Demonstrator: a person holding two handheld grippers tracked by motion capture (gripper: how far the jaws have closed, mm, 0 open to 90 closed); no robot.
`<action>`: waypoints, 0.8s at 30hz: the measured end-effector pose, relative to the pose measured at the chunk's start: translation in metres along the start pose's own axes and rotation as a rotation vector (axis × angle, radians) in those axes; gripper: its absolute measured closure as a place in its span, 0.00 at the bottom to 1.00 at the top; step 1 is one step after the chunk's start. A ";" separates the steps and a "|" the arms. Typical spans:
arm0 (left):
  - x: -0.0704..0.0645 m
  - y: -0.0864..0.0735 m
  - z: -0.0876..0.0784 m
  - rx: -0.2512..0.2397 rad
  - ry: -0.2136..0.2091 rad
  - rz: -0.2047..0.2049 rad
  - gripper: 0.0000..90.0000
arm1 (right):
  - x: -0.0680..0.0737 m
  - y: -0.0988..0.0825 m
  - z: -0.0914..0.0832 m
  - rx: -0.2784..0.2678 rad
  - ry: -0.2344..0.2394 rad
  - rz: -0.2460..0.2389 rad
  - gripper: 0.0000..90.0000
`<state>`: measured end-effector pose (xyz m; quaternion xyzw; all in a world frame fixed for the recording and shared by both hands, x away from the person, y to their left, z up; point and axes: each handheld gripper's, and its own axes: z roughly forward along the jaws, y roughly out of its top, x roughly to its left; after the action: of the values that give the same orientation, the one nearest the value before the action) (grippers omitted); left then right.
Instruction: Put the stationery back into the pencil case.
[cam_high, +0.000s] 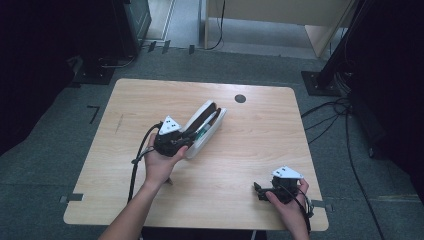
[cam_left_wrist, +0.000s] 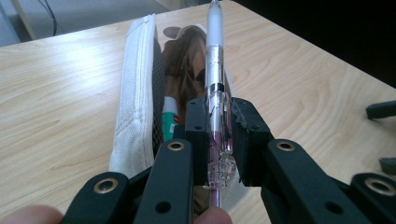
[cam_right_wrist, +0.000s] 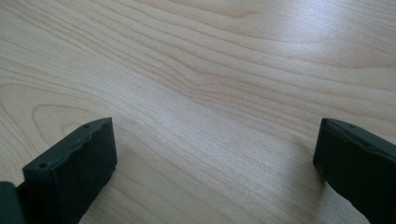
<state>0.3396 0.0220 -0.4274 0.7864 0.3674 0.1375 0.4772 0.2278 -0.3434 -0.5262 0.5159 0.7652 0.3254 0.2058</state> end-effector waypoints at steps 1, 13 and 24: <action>0.000 0.000 0.003 0.002 0.007 -0.003 0.87 | 0.000 0.000 0.000 0.000 0.001 -0.001 0.00; 0.000 -0.007 0.034 0.059 0.069 -0.029 0.87 | 0.000 0.000 0.000 0.000 0.000 0.000 0.00; 0.001 -0.014 0.045 0.130 0.099 -0.034 0.87 | 0.000 0.000 0.000 -0.001 0.000 0.000 0.00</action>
<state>0.3594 -0.0030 -0.4620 0.8017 0.4119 0.1437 0.4086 0.2279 -0.3434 -0.5263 0.5157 0.7652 0.3257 0.2058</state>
